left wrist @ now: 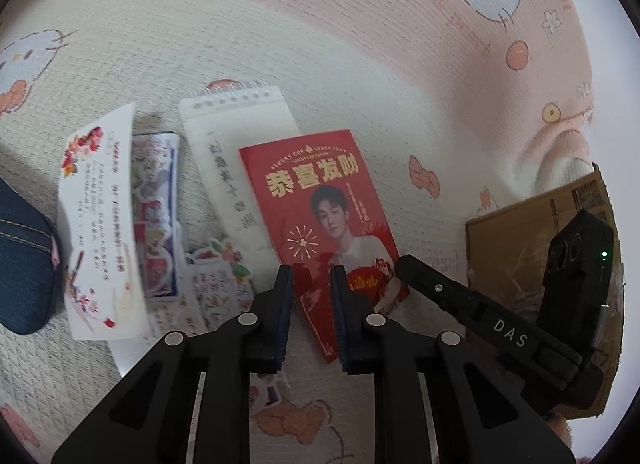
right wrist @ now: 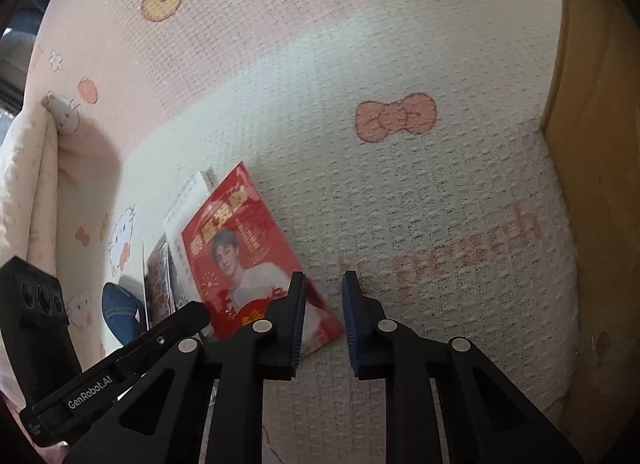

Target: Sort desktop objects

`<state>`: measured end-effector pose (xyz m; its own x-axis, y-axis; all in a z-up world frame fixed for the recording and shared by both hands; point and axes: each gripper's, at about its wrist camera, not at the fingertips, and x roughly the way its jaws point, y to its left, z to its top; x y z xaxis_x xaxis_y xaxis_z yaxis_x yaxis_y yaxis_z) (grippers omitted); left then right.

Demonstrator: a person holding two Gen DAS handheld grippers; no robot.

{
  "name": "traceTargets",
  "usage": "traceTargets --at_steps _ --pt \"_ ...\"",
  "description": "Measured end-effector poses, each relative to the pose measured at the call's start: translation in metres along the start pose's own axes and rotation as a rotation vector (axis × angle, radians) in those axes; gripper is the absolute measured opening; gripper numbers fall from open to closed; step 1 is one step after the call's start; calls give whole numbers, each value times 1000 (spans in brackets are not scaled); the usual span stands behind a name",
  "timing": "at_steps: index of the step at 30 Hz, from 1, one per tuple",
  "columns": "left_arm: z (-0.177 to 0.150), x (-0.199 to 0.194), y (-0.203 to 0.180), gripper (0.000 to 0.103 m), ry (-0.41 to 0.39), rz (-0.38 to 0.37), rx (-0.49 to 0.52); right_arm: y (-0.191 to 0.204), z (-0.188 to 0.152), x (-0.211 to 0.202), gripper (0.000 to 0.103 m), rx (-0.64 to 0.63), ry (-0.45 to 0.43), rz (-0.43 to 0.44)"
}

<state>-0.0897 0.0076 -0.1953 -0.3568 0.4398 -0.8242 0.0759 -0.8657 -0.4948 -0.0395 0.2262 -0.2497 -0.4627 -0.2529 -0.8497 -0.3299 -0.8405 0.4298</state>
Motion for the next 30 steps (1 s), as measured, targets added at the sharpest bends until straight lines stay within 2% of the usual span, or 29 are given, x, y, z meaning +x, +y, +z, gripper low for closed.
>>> traceTargets --at_steps 4,8,11,13,14,15,16,17,18,19,21,23,26,28,30 --pt "0 0 -8 21 -3 24 46 3 -6 -1 15 -27 11 -24" --pt "11 -3 -11 21 -1 -18 32 9 -14 -3 15 -22 65 71" --pt "16 -20 -20 21 -68 3 62 24 -20 -15 16 -90 45 5" --pt "17 -41 -30 34 -128 37 111 38 -20 -38 16 -157 0 -24" --pt "16 -51 -37 53 -156 56 145 45 -19 -54 17 -189 -22 -32" --pt "15 -64 -47 61 -196 77 193 51 -17 -70 23 -219 -41 -32" --pt "14 -79 -59 61 -250 96 256 55 -15 -90 38 -251 -62 -29" --pt "12 -94 -75 64 -302 116 333 58 -14 -103 47 -271 -82 -28" --pt "10 -103 -86 70 -333 133 388 63 -13 -130 65 -316 -127 -30" --pt "7 -116 -104 73 -380 157 472 68 -14 -145 74 -344 -154 -35" --pt "-1 -133 -136 80 -454 184 602 70 -17 -186 76 -382 -232 -75" --pt "-14 -148 -169 84 -533 198 727 68 -19 -219 77 -363 -284 -141" --pt "-34 -164 -211 88 -602 136 855 53 -18 -252 78 -286 -306 -240" --pt "-46 -167 -234 88 -581 58 897 33 -22 -274 78 -199 -305 -311" --pt "-52 -169 -253 89 -520 -19 907 15 -30 -292 78 -119 -287 -381"
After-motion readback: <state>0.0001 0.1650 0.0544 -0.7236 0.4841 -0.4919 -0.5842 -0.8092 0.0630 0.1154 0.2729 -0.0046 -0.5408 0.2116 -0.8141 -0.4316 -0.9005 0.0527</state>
